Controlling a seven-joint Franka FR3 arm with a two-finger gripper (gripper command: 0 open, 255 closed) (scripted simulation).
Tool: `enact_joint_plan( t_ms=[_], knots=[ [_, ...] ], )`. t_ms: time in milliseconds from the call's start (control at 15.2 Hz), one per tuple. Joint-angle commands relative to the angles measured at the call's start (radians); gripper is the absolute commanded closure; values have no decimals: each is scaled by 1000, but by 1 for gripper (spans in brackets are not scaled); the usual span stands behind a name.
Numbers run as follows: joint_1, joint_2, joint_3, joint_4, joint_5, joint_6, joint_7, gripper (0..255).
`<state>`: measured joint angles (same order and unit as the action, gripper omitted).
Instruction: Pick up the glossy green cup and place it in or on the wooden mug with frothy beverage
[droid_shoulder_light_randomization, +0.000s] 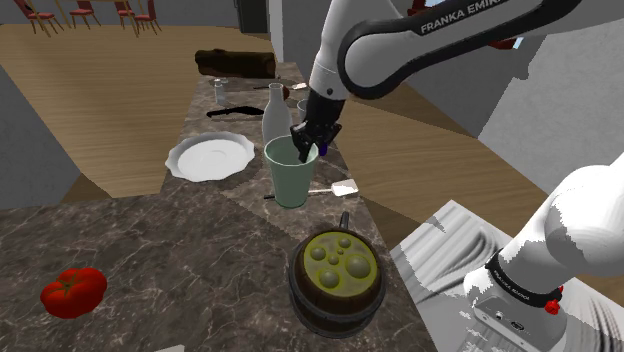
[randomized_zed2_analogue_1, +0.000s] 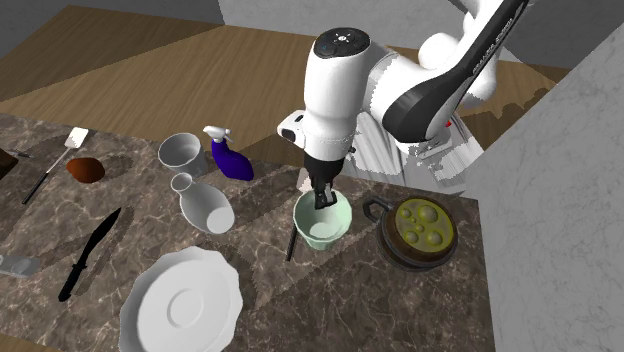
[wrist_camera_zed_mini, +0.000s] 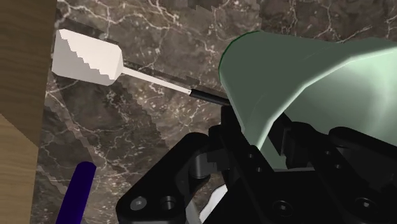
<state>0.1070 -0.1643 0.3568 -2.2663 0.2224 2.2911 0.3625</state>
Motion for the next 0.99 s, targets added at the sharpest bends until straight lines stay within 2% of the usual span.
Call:
enact_joint_plan(
  t_ms=[0,924],
  knots=[
    [0,-14,-2,18,1,-31,3,255],
    [-6,-63,-18,161,-6,-222,19,255]
  ],
)
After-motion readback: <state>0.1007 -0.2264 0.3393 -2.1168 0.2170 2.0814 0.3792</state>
